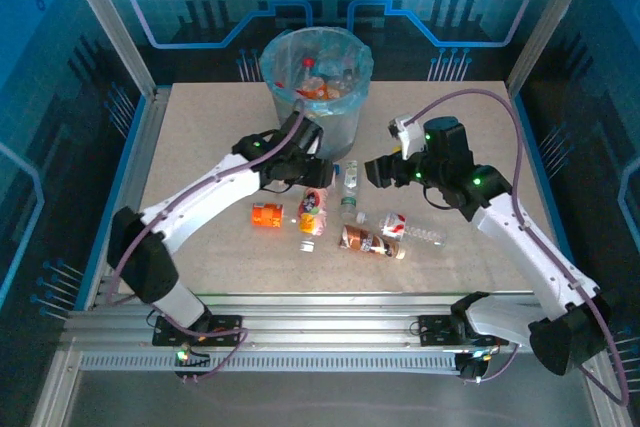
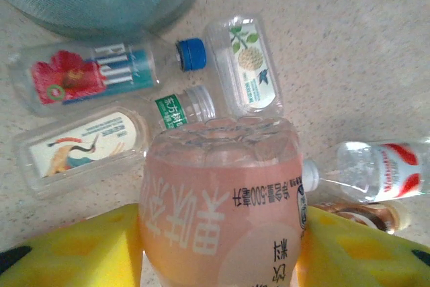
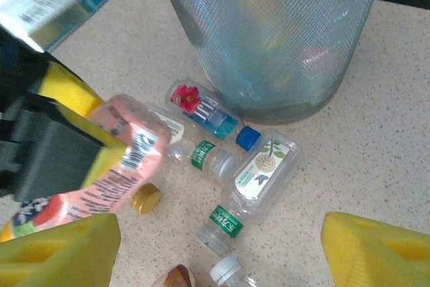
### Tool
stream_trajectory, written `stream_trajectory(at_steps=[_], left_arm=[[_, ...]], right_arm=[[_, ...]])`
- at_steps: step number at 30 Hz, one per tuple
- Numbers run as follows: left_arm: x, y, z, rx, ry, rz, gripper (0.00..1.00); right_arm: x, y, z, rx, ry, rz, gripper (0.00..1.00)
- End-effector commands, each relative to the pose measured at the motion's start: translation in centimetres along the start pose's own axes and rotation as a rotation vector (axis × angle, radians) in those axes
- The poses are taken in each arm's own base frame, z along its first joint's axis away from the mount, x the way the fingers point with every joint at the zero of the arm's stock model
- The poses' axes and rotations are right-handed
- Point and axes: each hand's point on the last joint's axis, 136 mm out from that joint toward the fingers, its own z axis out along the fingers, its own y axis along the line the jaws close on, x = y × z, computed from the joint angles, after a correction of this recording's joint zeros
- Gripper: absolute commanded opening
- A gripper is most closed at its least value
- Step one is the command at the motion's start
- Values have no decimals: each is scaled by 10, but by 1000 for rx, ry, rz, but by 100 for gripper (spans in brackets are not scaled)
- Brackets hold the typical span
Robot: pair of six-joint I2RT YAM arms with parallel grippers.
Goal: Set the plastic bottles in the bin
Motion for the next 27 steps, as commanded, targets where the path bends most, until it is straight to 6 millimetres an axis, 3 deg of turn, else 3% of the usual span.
stream_trajectory(at_steps=[1, 8, 14, 18, 22, 27], left_arm=[[-3, 11, -40, -34, -66, 15, 55], [-55, 13, -153, -42, -367, 98, 52], [-125, 7, -215, -109, -622, 160, 51], [-182, -6, -238, -131, -782, 190, 51], [-237, -15, -248, -181, -939, 216, 53], [-292, 2, -242, -276, -1096, 141, 54]], right_arm=[[-33, 10, -21, -27, -127, -9, 79], [-57, 20, -43, -30, -222, -42, 77], [-65, 28, -44, -47, -236, -52, 76], [-67, 31, -44, -52, -241, -51, 76], [-70, 36, -47, -63, -250, -56, 75], [-74, 41, -53, -65, -262, -69, 75]])
